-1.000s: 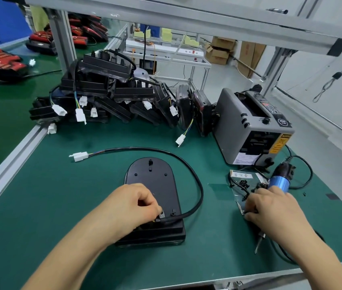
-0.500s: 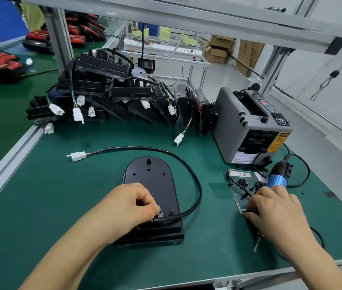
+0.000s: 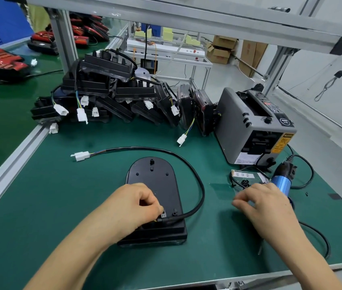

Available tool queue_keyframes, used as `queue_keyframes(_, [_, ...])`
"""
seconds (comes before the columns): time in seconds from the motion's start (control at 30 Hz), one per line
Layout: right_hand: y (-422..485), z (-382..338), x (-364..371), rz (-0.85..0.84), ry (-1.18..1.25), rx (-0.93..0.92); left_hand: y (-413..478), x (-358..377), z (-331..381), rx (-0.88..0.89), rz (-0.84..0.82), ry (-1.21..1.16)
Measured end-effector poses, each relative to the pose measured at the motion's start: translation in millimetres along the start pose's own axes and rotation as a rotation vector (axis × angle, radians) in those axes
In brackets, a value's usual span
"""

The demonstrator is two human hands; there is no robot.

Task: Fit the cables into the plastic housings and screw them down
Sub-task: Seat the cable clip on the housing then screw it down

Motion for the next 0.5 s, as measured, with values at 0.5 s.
queue_keyframes(0.5, [-11.9, -105.5, 35.3, -0.285, 0.752, -0.079, -3.9, 0.9, 4.5, 0.033, 0.003, -0.065])
Point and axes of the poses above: each hand's wrist, its own y-axis towards the middle knuckle, its own x-axis out of the palm, z = x × y, the point moved 3 cm from there along y, towards the middle knuckle, and after that the axes turned 11 degrees about y, right-handed, at the moved point
